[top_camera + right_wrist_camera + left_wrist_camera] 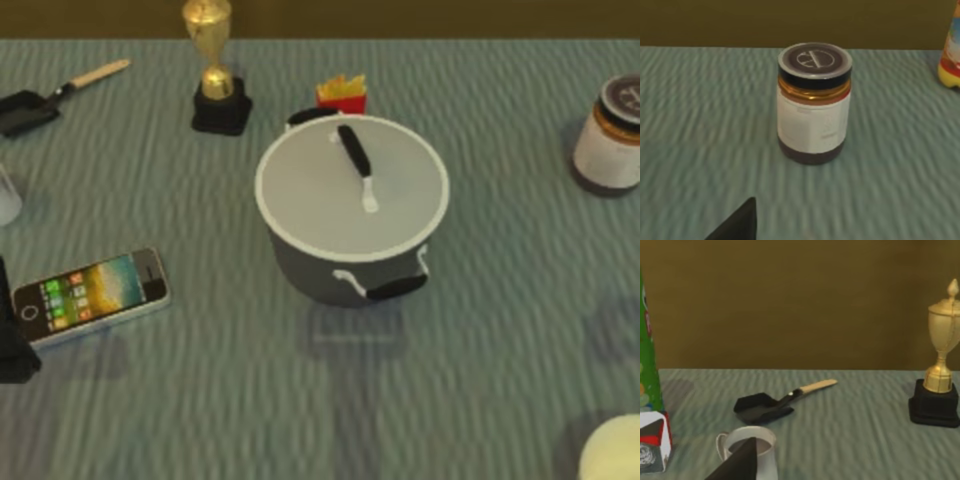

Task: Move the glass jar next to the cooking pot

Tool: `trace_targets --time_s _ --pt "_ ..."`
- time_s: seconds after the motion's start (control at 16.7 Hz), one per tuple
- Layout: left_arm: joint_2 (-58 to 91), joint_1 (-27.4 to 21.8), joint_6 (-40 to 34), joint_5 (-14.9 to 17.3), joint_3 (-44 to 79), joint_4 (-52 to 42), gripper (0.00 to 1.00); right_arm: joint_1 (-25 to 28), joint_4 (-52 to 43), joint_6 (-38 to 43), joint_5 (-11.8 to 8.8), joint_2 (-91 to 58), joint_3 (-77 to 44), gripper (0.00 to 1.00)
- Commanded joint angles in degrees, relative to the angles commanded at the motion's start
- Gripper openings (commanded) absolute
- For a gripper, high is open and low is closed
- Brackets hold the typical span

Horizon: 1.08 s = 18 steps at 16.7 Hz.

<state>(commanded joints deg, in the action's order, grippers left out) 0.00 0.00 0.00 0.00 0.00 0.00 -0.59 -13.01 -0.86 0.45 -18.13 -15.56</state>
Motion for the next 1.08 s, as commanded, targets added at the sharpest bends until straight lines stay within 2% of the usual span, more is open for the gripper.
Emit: trace_targets --time_s 0.36,1.08 --pt "0.0 0.0 0.0 0.0 0.0 0.0 1.0 -0.4 -17.7 -2.1 0.2 -27.8 -29.9 1.0" --pt "0.0 0.0 0.0 0.0 0.0 0.0 1.0 -0.2 -57.3 -8.0 -0.3 -94.8 -104.4 1.0"
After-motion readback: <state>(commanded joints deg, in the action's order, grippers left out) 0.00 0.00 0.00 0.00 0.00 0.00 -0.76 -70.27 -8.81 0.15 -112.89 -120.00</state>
